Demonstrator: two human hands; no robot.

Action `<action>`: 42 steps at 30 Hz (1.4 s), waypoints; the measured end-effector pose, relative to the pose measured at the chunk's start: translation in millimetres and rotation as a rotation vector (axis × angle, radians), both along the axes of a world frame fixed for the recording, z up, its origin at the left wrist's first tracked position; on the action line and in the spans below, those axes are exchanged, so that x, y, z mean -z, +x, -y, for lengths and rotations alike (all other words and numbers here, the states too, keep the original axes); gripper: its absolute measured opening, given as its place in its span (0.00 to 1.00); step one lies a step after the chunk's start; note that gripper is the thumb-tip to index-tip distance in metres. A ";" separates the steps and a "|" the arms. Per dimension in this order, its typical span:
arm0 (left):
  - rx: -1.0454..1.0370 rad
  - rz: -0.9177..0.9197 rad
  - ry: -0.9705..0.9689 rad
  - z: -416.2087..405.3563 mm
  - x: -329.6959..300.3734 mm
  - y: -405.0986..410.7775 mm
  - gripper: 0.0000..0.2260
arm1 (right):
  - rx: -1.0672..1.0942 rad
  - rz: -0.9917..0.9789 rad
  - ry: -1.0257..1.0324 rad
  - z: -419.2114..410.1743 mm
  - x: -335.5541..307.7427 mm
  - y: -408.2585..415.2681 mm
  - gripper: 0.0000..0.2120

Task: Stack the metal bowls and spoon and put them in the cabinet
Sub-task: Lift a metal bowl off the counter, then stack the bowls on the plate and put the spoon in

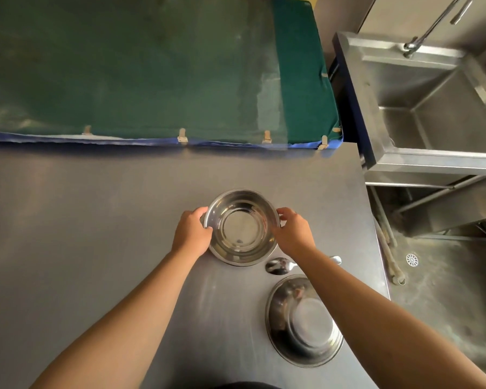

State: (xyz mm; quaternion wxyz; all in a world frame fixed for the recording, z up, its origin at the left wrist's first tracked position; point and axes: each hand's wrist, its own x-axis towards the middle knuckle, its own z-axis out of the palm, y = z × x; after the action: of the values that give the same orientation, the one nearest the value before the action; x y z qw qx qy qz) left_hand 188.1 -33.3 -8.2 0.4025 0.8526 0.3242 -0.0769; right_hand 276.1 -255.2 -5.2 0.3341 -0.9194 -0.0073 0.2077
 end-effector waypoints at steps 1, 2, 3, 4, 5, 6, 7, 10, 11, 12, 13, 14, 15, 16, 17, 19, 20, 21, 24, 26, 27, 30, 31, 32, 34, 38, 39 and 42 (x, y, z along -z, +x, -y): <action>-0.001 0.001 -0.012 -0.5 1.3 -0.4 0.22 | -0.003 -0.003 -0.013 -0.1 1.9 0.1 0.18; -0.005 0.001 -0.023 -0.9 2.8 -1.2 0.23 | -0.001 -0.010 -0.018 0.0 3.5 0.0 0.18; -0.013 -0.005 -0.031 -1.2 4.1 -2.2 0.24 | 0.011 -0.023 -0.010 0.3 5.1 -0.5 0.17; -0.022 -0.013 -0.036 -1.5 5.3 -3.8 0.24 | 0.027 -0.042 0.003 0.7 6.3 -1.8 0.16; -0.029 -0.021 -0.041 -1.9 6.4 -5.6 0.25 | 0.038 -0.061 0.012 1.1 7.3 -3.8 0.15; -0.032 -0.025 -0.048 -2.5 7.5 -8.1 0.25 | 0.042 -0.074 0.018 1.5 7.5 -6.9 0.15; -0.035 -0.027 -0.055 -3.1 8.1 -11.0 0.24 | 0.043 -0.083 0.023 1.6 7.2 -10.7 0.16; -0.030 -0.028 -0.068 -5.3 9.2 -23.5 0.23 | 0.048 -0.110 0.034 2.3 6.5 -24.6 0.16; -0.024 -0.029 -0.071 -5.8 9.5 -29.4 0.22 | 0.046 -0.112 0.029 2.9 7.0 -30.6 0.17; -0.018 -0.029 -0.072 -6.2 8.7 -36.4 0.22 | 0.041 -0.112 0.026 3.7 6.8 -37.8 0.17; -0.014 -0.031 -0.072 -6.8 9.0 -41.9 0.21 | 0.039 -0.117 0.028 4.3 7.9 -43.4 0.17; -0.010 -0.033 -0.073 -7.1 9.0 -48.2 0.21 | 0.036 -0.125 0.031 5.2 8.6 -50.1 0.17; -0.008 -0.033 -0.075 -7.2 8.8 -55.2 0.21 | 0.034 -0.136 0.033 6.1 8.9 -57.2 0.16; -0.006 -0.032 -0.078 -7.1 8.3 -62.6 0.21 | 0.034 -0.150 0.036 6.9 8.9 -64.9 0.16; -0.005 -0.032 -0.079 -6.8 7.8 -69.4 0.21 | 0.037 -0.163 0.041 7.3 9.3 -72.0 0.16; -0.006 -0.037 -0.085 -5.8 6.5 -83.3 0.21 | 0.034 -0.174 0.047 7.6 9.4 -86.5 0.16; -0.008 -0.040 -0.091 -5.1 6.3 -89.6 0.21 | 0.029 -0.171 0.046 7.9 9.4 -93.0 0.17; -0.013 -0.042 -0.096 -4.3 6.1 -95.8 0.21 | 0.025 -0.168 0.046 8.4 9.6 -99.0 0.17; -0.015 -0.048 -0.092 -1.8 5.8 -111.6 0.21 | 0.026 -0.168 0.054 13.1 8.4 -117.1 0.17; -0.005 -0.054 -0.090 -0.7 5.1 -116.9 0.21 | 0.012 -0.169 0.061 16.8 6.6 -124.9 0.17; 0.002 -0.058 -0.092 0.3 3.4 -117.9 0.21 | 0.000 -0.172 0.065 19.2 5.1 -127.2 0.18; 0.008 -0.051 -0.040 5.8 -3.5 -116.4 0.22 | -0.021 -0.177 0.077 31.3 0.4 -129.6 0.20; 0.017 -0.021 0.017 12.4 -7.3 -114.9 0.22 | -0.011 -0.172 0.082 40.1 -2.2 -130.4 0.19; 0.017 0.018 0.071 17.0 -10.6 -113.8 0.20 | -0.001 -0.173 0.089 45.7 -2.9 -130.3 0.18; 0.039 0.119 0.134 33.8 -20.6 -110.6 0.16 | 0.042 -0.171 0.103 60.0 -5.4 -129.9 0.15; 0.230 0.283 0.089 96.7 -37.5 -104.6 0.14 | 0.137 -0.138 0.059 101.6 -13.7 -128.1 0.18; 0.287 0.289 0.052 115.8 -38.6 -104.4 0.14 | 0.171 -0.131 0.053 112.7 -14.5 -127.6 0.19; 0.393 0.167 -0.091 167.0 -32.3 -106.9 0.19 | 0.267 -0.122 0.036 140.2 -14.5 -129.9 0.18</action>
State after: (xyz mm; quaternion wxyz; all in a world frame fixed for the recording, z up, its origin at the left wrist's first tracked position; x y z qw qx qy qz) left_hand 81.1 -200.3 24.1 0.4434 0.8838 0.1132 -0.0976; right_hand 146.2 -395.4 9.2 0.3747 -0.8918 0.1317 0.2168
